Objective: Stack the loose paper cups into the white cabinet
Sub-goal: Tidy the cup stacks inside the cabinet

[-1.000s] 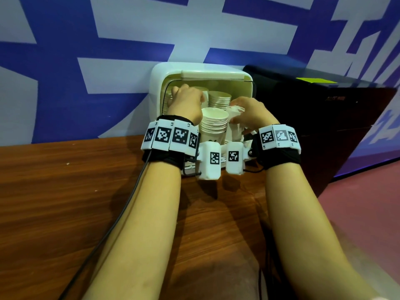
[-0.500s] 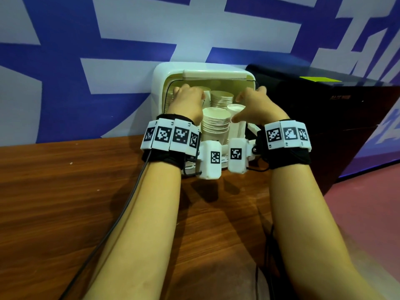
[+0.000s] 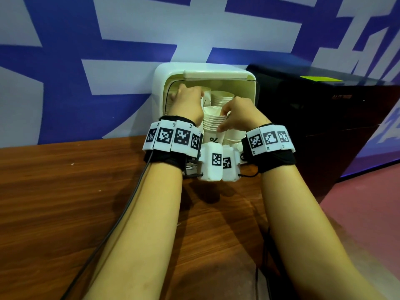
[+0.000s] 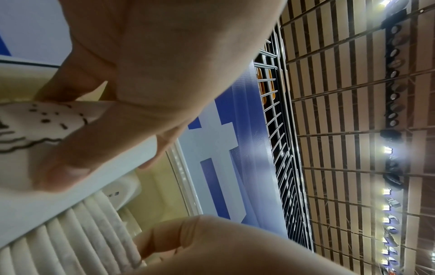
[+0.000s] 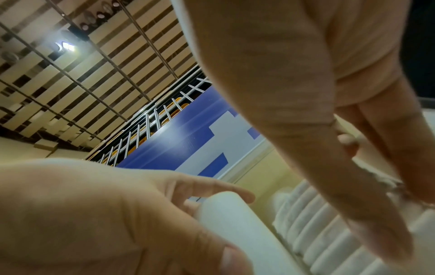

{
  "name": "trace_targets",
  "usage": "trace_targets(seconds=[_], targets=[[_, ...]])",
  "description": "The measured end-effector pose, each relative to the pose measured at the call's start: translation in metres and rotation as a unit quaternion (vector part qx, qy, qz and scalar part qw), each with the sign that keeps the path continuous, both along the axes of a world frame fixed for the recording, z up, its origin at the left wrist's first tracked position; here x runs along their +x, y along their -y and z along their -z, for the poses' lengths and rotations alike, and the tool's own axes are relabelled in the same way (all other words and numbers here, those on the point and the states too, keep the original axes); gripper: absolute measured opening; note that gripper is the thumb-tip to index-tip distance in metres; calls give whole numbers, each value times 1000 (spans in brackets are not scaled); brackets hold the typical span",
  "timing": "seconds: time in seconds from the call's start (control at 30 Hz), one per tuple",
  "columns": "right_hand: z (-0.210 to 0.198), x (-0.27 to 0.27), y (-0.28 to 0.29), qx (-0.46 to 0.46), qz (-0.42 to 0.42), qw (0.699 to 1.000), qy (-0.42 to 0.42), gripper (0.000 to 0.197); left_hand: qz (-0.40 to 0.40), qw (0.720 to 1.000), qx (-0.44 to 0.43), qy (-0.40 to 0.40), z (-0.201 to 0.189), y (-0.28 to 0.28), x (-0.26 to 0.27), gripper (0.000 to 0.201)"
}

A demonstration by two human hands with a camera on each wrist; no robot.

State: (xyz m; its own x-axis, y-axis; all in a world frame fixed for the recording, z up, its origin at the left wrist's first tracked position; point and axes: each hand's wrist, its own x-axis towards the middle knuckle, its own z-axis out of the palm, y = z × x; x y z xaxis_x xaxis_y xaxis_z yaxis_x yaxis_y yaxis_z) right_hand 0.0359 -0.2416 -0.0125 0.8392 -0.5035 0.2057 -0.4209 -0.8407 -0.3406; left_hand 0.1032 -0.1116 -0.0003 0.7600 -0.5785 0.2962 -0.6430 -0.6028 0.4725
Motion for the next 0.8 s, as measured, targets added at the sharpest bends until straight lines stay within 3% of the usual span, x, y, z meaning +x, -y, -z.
trace_targets(seconds=[0.27,0.43,0.6,0.7,0.8], targets=[[-2,-4,1,24,-29,999,-1,31,-5,1000,3,1,0,1,-1,67],[-19,-12,5,-13,-35,995,90,41,-6,1000,-7,27,-9,-8,-1,78],[-23,-9,-1,-34,-66,973,220,58,-27,992,-97,71,-21,-16,1,48],[-18,-4,-5,-49,-89,972,212,71,-55,981,-134,132,-25,-19,-1,40],[-13,1,-3,-67,-95,976,186,71,-41,974,-139,172,-25,-19,-2,41]])
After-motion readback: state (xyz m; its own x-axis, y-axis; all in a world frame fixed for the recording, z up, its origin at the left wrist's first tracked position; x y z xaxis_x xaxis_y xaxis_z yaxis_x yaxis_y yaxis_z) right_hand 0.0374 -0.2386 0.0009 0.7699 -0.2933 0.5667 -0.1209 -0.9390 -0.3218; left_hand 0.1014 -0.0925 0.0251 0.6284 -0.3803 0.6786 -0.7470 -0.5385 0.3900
